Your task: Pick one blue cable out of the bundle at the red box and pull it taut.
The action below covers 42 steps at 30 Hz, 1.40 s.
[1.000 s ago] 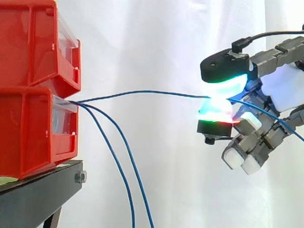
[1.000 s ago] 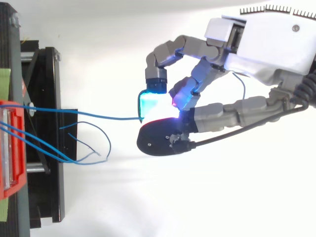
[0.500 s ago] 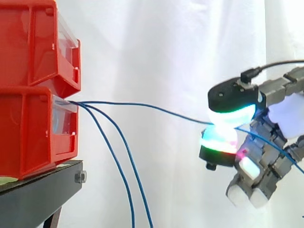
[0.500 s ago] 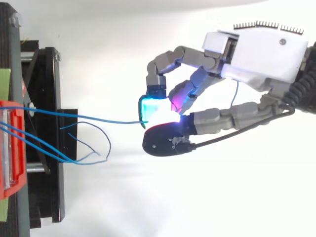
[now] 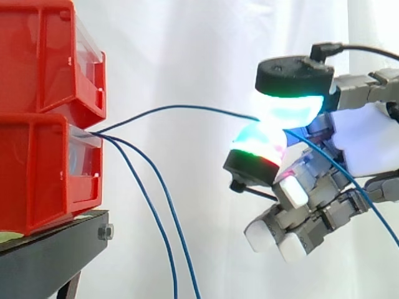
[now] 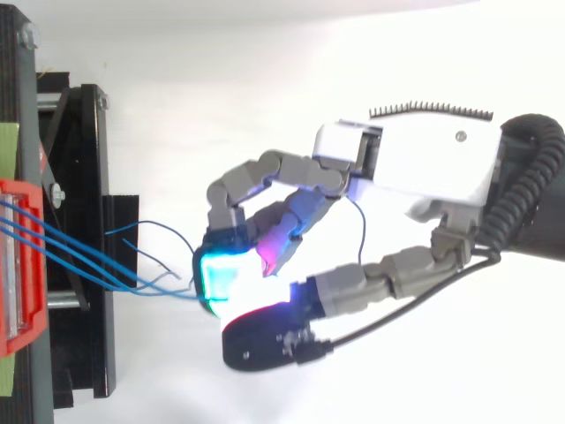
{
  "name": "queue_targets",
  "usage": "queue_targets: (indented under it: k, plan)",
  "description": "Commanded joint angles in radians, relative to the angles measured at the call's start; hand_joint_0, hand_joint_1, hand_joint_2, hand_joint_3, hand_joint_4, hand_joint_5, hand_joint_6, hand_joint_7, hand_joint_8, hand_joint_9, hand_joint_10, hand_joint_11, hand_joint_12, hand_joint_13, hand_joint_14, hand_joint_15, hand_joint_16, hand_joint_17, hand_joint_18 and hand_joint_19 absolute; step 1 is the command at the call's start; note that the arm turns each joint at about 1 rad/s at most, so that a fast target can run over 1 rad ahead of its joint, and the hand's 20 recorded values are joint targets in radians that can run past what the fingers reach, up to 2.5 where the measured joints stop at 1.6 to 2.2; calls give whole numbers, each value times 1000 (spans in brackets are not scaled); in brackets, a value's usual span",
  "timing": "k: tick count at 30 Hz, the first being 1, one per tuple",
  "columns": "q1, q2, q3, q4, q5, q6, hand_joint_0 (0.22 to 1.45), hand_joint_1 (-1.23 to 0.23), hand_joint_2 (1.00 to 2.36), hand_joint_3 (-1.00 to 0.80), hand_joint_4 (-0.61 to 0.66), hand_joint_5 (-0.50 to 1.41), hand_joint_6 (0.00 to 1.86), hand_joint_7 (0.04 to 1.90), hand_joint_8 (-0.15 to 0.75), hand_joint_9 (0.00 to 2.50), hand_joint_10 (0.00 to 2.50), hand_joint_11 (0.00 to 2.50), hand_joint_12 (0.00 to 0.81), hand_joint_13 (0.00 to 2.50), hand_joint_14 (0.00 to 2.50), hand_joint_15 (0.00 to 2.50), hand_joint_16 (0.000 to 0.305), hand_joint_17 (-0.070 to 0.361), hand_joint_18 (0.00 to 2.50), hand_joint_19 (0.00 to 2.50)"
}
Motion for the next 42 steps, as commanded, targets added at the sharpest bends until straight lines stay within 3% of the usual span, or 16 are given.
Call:
queue_targets:
  k: [1, 8, 42]
  plan:
    - [6, 0, -1, 30, -30, -4, 642, -894, 1070, 105, -94, -89, 886, 1389, 323, 758, 11, 408, 404, 603, 11, 302, 60, 134, 579, 304]
    - [12, 0, -1, 32, -36, -6, 639, -895, 1076, 100, -94, -90, 884, 1392, 320, 743, 9, 395, 404, 576, 10, 291, 60, 135, 560, 289]
    - [11, 0, -2, 33, -35, -6, 632, -893, 1092, 88, -87, -90, 882, 1394, 322, 736, 9, 398, 399, 568, 10, 297, 61, 137, 540, 287]
